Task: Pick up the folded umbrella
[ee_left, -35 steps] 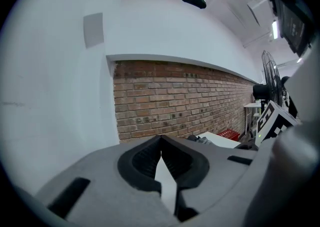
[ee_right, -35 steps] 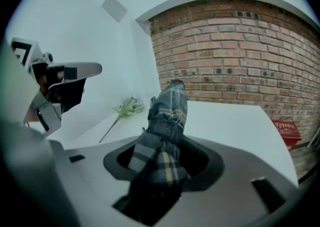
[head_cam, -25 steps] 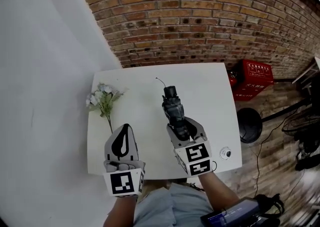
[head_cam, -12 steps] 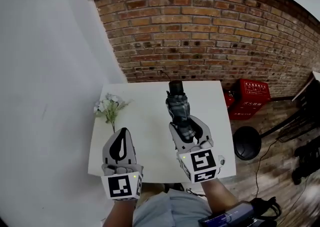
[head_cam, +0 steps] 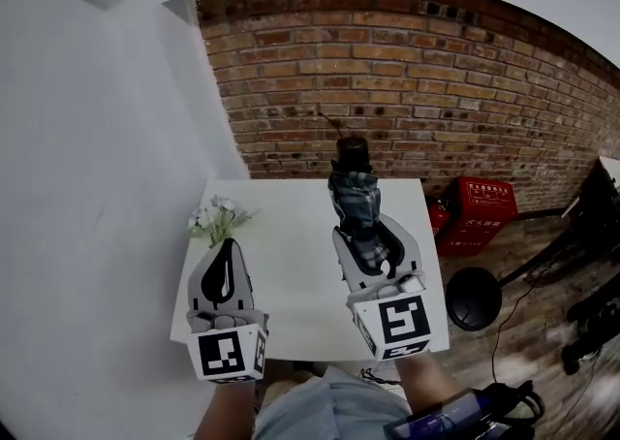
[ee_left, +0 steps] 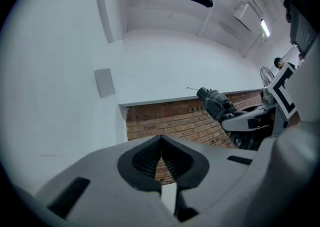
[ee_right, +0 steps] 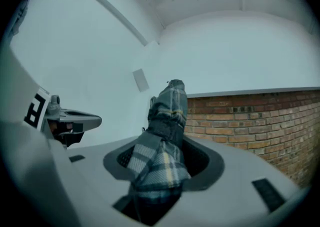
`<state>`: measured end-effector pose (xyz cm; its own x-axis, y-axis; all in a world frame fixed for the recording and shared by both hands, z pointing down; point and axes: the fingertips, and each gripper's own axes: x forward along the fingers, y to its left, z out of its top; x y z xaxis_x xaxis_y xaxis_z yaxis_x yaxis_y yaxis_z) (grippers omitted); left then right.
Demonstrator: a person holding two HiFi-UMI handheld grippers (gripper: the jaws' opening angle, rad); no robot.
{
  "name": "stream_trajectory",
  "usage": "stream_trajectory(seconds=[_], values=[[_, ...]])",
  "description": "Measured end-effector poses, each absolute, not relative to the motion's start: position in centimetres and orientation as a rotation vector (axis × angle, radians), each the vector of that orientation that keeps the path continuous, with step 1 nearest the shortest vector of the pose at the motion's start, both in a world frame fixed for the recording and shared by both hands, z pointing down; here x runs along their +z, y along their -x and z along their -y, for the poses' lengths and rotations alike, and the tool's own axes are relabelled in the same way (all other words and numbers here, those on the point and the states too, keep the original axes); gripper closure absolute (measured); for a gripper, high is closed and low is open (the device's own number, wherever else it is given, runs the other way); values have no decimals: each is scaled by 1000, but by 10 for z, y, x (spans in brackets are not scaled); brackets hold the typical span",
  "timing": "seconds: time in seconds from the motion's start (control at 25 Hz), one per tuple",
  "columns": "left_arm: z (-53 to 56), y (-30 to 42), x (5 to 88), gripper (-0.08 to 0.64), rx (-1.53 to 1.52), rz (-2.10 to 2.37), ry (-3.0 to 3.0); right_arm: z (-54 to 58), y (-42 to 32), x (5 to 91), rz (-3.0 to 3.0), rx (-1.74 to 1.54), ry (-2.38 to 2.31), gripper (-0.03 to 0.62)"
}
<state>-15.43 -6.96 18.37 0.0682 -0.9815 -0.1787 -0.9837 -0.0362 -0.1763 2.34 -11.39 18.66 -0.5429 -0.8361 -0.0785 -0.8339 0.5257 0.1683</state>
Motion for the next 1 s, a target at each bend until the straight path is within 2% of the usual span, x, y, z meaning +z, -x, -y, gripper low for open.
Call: stream_trajectory(seconds=[0.32,1.0], values=[[59,155,159,554,52,-1951,2055,99,-26,160,2755,-381,-1539,384],[69,146,158,554,72,-1915,2076,106,-26,166,2773,-396,-1572,385]])
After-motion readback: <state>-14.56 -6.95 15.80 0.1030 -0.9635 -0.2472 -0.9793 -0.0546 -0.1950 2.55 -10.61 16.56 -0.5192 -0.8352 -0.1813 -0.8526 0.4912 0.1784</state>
